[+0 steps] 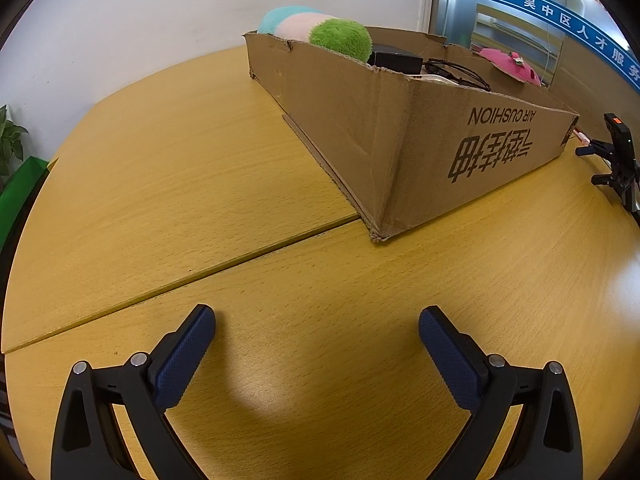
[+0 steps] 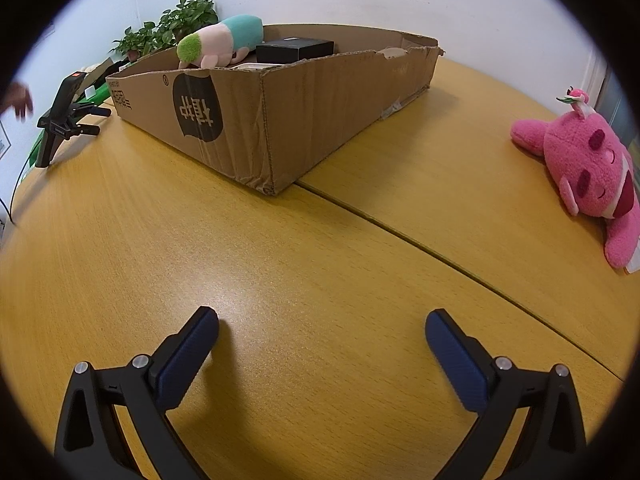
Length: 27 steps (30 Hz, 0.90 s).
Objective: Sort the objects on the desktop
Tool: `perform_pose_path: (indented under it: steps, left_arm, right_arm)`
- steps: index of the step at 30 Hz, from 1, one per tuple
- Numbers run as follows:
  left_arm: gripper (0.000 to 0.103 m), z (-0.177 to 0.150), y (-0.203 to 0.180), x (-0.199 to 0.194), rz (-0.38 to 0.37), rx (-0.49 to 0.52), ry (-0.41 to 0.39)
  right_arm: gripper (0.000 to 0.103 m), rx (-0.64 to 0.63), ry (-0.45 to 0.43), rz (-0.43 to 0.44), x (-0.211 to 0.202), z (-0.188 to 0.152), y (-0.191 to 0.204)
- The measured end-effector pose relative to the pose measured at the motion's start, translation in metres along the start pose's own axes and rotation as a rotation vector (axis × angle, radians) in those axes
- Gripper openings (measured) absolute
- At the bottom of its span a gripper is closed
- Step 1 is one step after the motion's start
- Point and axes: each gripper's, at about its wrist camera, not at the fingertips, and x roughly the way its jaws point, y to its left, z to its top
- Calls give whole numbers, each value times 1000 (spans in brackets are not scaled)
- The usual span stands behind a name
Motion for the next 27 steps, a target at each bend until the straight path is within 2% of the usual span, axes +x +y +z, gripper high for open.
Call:
perform_pose_path:
  steps: [27]
  left_arm:
    - [103, 1, 1, -2, -5, 4, 0]
  right_arm:
    - [103, 1, 3, -1, 4, 0, -10]
